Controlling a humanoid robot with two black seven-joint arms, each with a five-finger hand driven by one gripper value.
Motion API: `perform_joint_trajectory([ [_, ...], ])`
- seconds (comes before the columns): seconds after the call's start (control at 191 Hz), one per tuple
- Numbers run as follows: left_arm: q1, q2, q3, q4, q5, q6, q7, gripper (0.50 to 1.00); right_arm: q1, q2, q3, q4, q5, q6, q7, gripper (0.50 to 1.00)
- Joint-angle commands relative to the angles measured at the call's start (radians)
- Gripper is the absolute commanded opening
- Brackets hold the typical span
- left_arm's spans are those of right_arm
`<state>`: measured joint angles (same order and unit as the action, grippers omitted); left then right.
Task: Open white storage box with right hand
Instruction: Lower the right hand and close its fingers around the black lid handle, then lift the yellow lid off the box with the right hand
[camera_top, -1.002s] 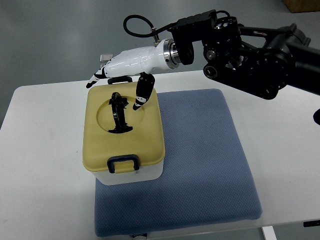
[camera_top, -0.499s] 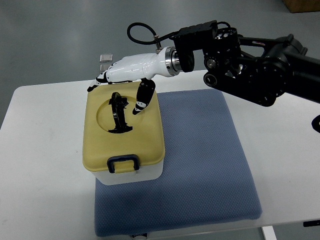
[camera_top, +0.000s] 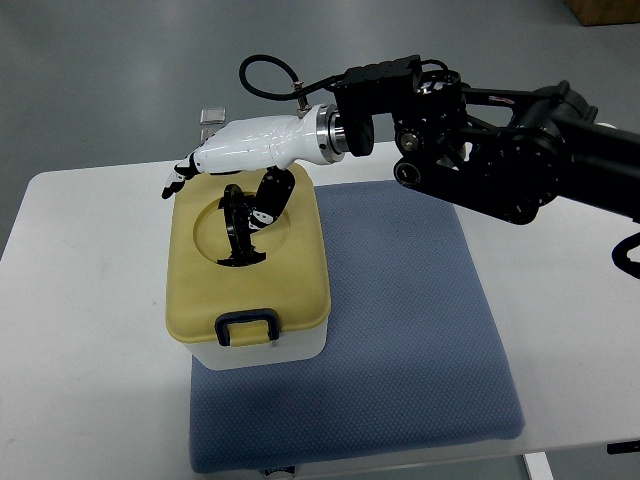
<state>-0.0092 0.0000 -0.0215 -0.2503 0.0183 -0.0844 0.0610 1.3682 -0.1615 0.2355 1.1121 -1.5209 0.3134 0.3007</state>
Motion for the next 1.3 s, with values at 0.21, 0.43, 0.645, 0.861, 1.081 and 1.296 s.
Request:
perform_joint_trajectory([
  [0.21, 0.000, 0.000, 0.000, 0.000, 0.000, 0.000, 0.000, 1.000, -0.021, 0.005, -0.004, 0.000, -0.044, -0.007, 0.002, 0.756],
  [0.43, 0.000, 0.000, 0.000, -0.001, 0.000, 0.000, -0.001, 1.000, -0.038, 0.005, -0.004, -0.001, -0.079, -0.027, 0.002, 0.500],
  [0.645, 0.000, 0.000, 0.000, 0.000, 0.000, 0.000, 0.000, 1.000, -0.028, -0.003, 0.010, -0.001, -0.088, 0.003, 0.012, 0.500],
  [0.861, -0.002, 0.000, 0.000, 0.000, 0.000, 0.000, -0.001, 1.000, 0.071, -0.016, 0.019, -0.001, -0.051, 0.058, 0.025, 0.500],
  [1.081, -0.003, 0.000, 0.000, 0.000, 0.002, 0.000, 0.000, 1.000, 0.247, -0.135, 0.104, -0.001, 0.051, 0.251, 0.025, 0.500],
  [1.296, -0.008, 0.000, -0.002, -0.001, 0.002, 0.000, 0.000, 1.000, 0.316, -0.335, 0.114, 0.000, 0.047, 0.297, 0.058, 0.500],
])
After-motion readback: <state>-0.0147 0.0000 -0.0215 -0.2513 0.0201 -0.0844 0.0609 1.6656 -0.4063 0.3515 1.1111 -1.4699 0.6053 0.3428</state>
